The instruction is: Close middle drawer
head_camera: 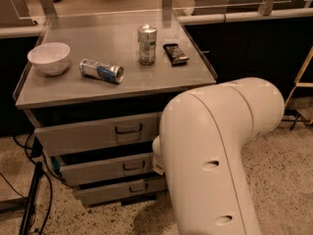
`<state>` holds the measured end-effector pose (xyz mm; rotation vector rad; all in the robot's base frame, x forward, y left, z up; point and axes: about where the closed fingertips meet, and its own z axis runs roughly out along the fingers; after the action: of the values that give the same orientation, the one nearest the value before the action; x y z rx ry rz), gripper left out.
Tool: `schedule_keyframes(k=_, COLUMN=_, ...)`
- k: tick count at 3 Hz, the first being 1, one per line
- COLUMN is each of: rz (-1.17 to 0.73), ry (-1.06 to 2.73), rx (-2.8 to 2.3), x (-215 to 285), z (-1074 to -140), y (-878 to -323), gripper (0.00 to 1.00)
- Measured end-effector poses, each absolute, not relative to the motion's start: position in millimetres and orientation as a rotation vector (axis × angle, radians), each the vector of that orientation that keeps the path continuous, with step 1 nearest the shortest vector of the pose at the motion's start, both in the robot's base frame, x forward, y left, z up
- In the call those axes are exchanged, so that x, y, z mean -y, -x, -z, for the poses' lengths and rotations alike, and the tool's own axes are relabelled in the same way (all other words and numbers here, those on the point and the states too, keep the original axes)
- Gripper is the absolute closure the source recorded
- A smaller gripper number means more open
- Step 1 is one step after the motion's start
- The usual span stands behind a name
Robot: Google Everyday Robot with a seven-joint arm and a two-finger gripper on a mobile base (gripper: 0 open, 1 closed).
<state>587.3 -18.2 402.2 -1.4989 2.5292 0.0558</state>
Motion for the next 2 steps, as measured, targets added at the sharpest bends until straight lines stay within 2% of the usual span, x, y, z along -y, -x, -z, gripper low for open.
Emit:
schedule_keyframes(k=1, rz=-0.053, ry=1.497, rx=-2.531, x=18.3, z=-401.6, y=-588.6, gripper=0.84)
schedule_keyframes(k=2, rz=-0.053, ry=1.497, rx=-2.531, x=18.3, z=-401.6, y=-588.6, gripper=0.60)
